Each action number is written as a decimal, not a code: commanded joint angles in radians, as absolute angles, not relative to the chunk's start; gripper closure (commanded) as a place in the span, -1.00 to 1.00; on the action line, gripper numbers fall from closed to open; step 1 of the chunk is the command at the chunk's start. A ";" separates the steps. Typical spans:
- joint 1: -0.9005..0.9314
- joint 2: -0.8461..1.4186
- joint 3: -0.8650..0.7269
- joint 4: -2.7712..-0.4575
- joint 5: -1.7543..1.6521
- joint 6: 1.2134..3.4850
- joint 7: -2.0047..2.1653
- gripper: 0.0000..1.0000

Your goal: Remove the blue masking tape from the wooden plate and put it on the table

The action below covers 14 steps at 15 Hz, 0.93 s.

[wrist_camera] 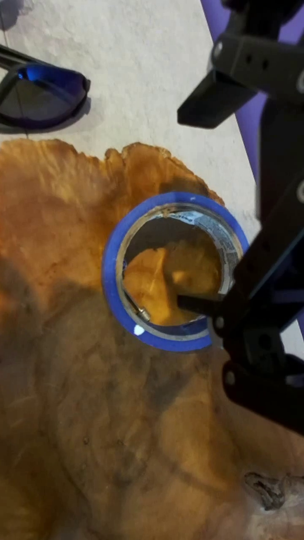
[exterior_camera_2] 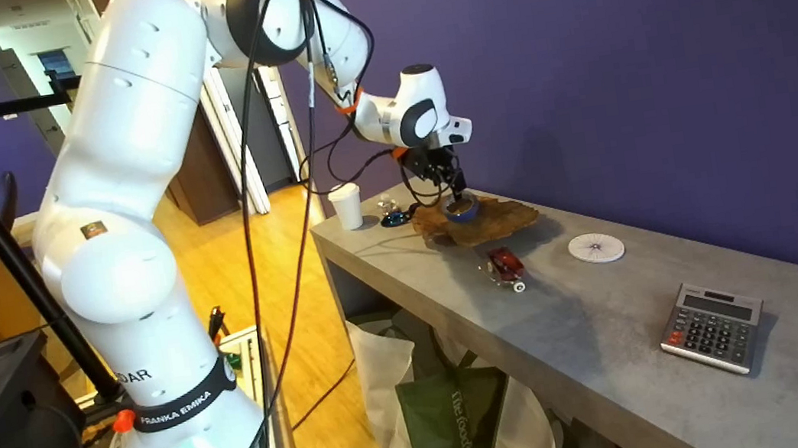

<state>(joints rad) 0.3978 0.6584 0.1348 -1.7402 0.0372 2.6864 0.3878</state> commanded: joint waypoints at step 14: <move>0.405 0.743 0.143 -1.642 0.083 2.699 0.392 -0.10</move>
